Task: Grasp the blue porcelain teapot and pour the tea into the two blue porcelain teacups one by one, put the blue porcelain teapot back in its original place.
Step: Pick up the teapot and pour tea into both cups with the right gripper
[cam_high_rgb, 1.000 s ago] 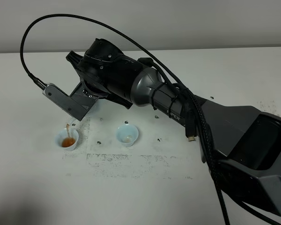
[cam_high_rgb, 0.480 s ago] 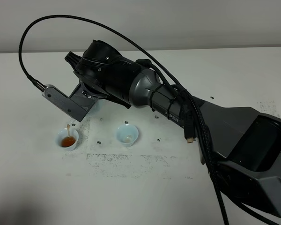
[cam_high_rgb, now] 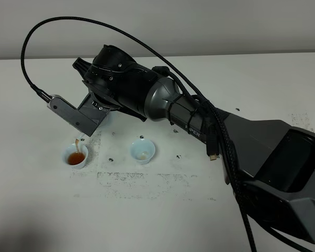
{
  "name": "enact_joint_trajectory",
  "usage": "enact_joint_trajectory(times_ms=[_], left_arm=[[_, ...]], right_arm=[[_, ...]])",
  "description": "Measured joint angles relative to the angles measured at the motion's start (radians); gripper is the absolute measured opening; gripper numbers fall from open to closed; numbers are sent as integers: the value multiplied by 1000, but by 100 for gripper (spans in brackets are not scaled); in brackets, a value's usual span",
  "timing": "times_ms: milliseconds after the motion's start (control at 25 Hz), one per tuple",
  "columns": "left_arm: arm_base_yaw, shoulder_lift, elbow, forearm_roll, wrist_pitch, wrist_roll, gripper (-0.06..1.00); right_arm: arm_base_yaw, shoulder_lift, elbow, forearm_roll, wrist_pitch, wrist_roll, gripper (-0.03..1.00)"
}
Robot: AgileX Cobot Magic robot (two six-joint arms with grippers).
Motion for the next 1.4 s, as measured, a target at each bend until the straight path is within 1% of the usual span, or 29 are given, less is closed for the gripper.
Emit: enact_joint_trajectory(times_ms=[720, 960, 1400], left_arm=[[0, 0, 0, 0, 0, 0, 67], [0, 0, 0, 0, 0, 0, 67], [0, 0, 0, 0, 0, 0, 67]], right_arm=[[19, 0, 0, -15, 3, 26, 4], [31, 0, 0, -37, 4, 45, 4], [31, 0, 0, -41, 4, 52, 4]])
